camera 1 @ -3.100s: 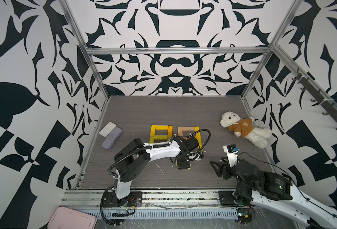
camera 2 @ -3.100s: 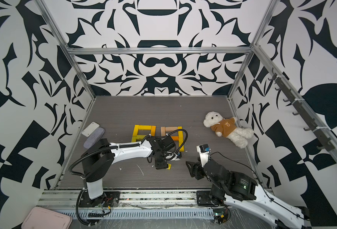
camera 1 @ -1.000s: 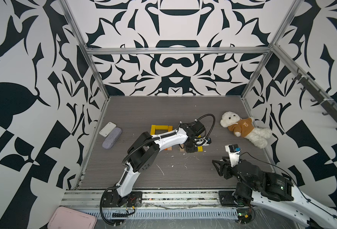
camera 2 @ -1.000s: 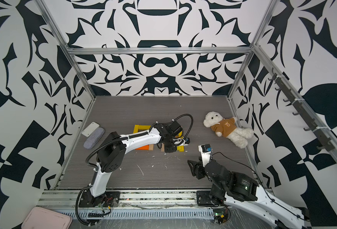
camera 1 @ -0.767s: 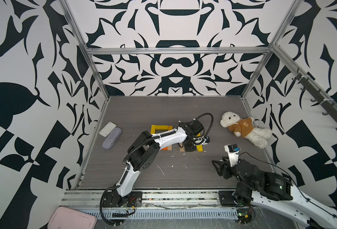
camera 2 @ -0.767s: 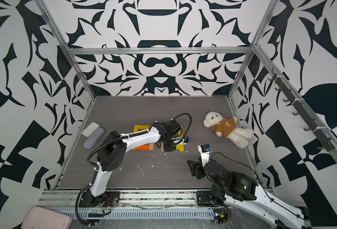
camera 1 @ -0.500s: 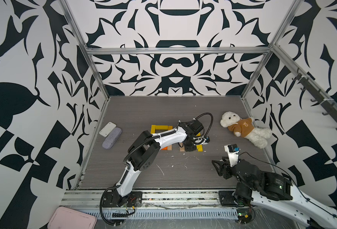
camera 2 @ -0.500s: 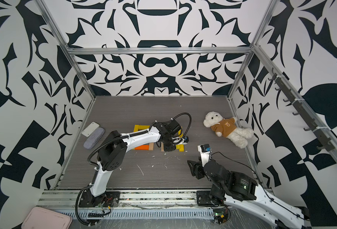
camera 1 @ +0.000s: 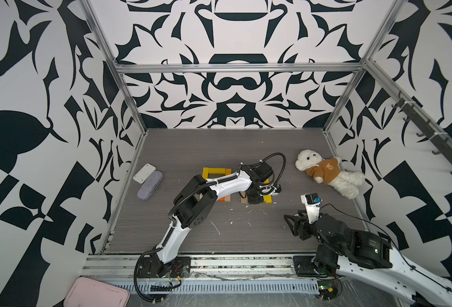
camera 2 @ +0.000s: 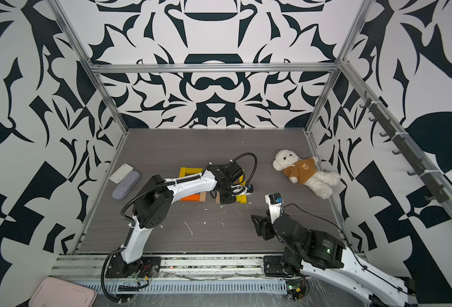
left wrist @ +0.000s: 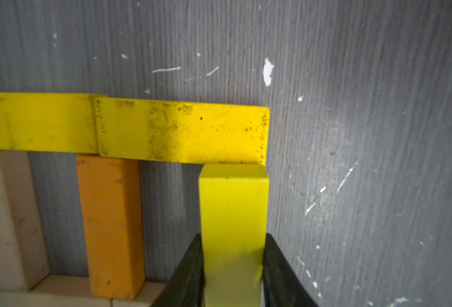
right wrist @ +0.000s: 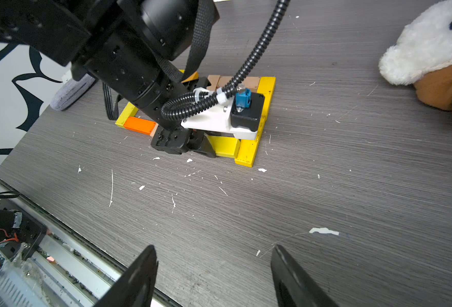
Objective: Assemble the number 8 with building blocks
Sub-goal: Assemble the building block at the center of the board.
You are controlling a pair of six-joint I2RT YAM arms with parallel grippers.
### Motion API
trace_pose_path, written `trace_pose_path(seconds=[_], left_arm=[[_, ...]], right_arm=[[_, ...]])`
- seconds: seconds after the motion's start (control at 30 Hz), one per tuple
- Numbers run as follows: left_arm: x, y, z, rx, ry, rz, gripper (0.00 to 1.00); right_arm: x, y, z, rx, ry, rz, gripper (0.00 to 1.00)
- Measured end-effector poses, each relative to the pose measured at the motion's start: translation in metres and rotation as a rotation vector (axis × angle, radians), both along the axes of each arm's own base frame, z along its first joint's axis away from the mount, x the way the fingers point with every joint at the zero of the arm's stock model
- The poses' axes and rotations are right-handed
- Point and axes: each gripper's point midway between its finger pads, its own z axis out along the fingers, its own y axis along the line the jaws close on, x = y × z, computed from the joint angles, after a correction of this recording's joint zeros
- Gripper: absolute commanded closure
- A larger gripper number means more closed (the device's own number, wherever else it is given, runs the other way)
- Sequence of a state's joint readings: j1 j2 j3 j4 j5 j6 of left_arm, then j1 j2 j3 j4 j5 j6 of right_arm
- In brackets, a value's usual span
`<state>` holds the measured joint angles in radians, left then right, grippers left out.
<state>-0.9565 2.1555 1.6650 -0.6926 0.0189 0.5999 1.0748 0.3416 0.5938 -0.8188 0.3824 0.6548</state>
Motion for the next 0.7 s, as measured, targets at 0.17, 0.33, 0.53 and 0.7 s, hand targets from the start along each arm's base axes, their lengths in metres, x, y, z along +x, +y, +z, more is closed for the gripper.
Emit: trace_pose_path(seconds=[0.17, 0.33, 0.53, 0.7], left_arm=[[0.0001, 0.0000, 0.0000, 0.000, -0.001, -0.001, 0.57], [0.0002, -0.0001, 0.0000, 0.000, -0.002, -0.002, 0.49], [0.0006, -0.0001, 0.0001, -0.001, -0.002, -0.002, 0.49], [0.0002, -0.0003, 0.0001, -0.002, 0.001, 0.002, 0.44]], right_arm=[[0.0000, 0.0000, -0.0001, 0.000, 0.000, 0.000, 0.29], [0.0000, 0.0000, -0.0001, 0.000, 0.000, 0.000, 0.29], [0.0000, 0.0000, -0.0001, -0.001, 0.000, 0.000, 0.29], [0.0004, 0.0007, -0.0023, -0.012, 0.007, 0.000, 0.29]])
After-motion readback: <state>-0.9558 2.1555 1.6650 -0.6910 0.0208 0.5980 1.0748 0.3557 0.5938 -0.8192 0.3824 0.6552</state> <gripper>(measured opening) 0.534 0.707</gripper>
